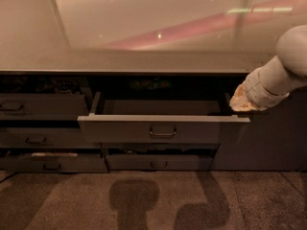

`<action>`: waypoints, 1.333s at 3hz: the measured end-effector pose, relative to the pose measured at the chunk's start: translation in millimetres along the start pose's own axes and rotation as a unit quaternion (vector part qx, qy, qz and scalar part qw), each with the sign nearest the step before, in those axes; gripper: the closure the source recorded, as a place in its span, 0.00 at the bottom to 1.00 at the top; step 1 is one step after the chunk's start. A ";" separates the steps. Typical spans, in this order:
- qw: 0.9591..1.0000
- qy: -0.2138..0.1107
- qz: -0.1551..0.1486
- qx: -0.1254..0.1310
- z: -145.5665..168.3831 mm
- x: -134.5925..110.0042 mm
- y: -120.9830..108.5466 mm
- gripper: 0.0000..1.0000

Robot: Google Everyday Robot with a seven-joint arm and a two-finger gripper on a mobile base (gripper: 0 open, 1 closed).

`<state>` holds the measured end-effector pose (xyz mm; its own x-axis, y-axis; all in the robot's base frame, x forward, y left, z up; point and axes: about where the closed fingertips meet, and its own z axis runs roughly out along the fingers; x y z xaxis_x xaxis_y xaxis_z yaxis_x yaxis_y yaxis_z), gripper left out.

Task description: Open top drawer

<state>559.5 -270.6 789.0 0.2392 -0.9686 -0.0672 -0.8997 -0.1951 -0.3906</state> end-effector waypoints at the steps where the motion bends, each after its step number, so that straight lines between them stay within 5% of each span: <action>1: 0.994 -0.108 0.005 0.002 10.9 16.2 8.5 1.00; 2: 0.990 -0.142 -0.008 0.019 7.5 10.6 -4.1 1.00; 4: 0.993 -0.117 0.018 0.014 17.6 22.0 -14.2 1.00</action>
Offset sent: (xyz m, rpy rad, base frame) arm 0.0000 -0.0147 -0.0128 0.1604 0.0340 0.0551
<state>584.0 -286.5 776.9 0.2890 -0.9121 -0.2909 -0.8992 -0.1544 -0.4094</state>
